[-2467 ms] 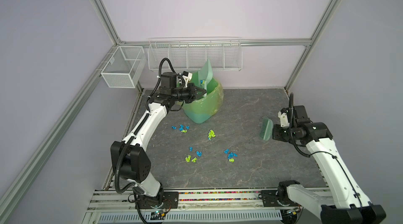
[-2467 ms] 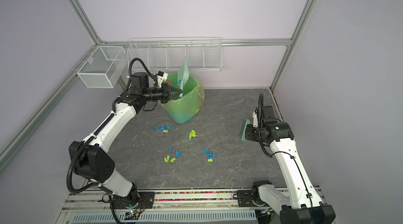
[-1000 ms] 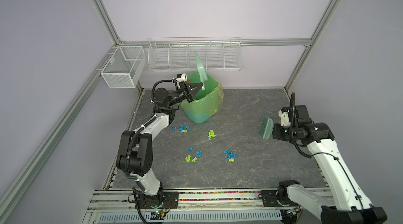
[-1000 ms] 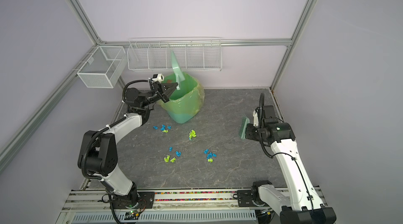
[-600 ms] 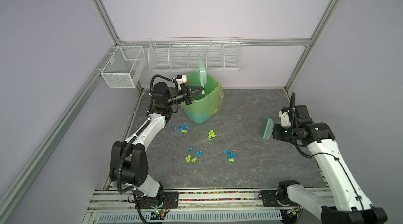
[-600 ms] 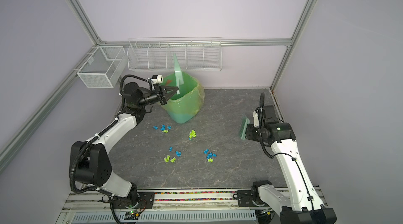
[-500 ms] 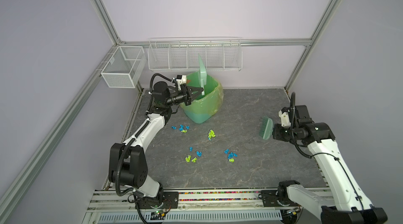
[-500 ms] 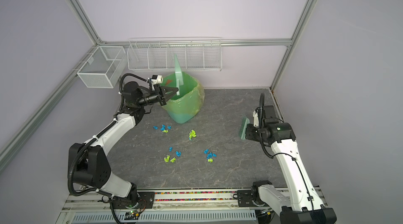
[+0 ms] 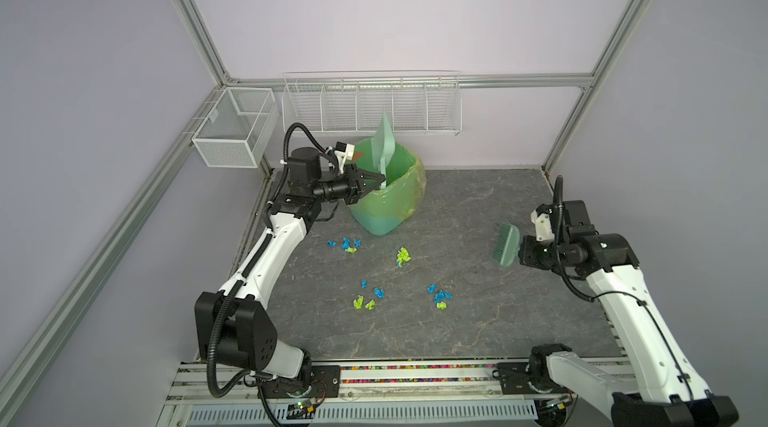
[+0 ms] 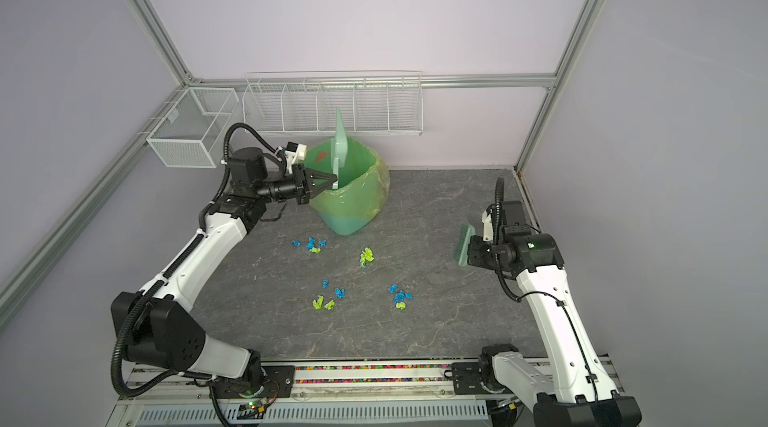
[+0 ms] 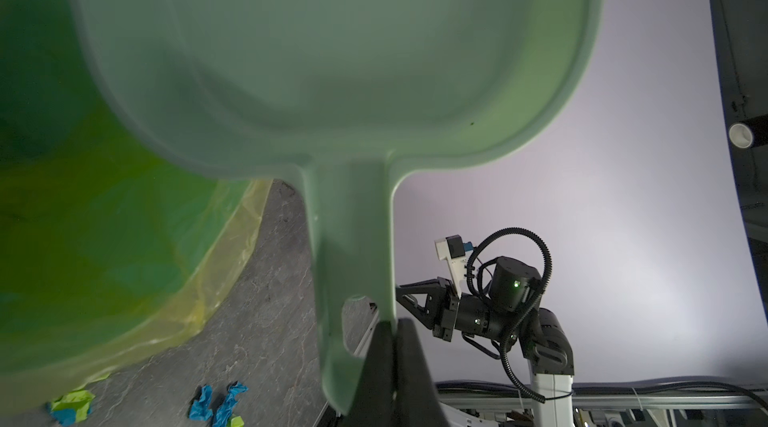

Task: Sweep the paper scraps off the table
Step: 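Tip the dustpan over the trash bin with the left gripper to empty scraps, then lower the empty dustpan with the left gripper while the right brings the brush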

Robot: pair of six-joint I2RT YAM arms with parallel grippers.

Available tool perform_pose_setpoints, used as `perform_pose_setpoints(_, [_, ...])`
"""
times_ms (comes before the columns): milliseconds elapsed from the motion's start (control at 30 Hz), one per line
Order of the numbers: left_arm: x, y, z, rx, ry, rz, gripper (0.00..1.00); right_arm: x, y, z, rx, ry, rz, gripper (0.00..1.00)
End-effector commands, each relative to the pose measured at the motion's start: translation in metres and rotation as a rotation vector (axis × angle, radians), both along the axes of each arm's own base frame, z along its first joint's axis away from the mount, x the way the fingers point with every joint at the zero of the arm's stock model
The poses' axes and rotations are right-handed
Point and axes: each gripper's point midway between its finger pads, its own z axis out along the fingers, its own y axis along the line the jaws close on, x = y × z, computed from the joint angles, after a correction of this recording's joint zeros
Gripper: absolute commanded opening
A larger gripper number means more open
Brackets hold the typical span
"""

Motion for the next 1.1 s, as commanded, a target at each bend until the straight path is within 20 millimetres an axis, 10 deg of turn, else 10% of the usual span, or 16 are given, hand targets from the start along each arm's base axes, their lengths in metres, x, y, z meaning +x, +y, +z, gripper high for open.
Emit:
perform_pose_setpoints(0, [-0.009,0.003,0.002,0.052,-0.046,-0.005,0.0,-0.001,0.003,0.009,0.019,-0.012,0.007,0.07])
perform_pose_setpoints(1067, [-0.058,-0.018,-0.033,0.708,-0.188,-0.116,0.0,-0.026,0.079,0.023,0.195,0.083,0.293,0.07])
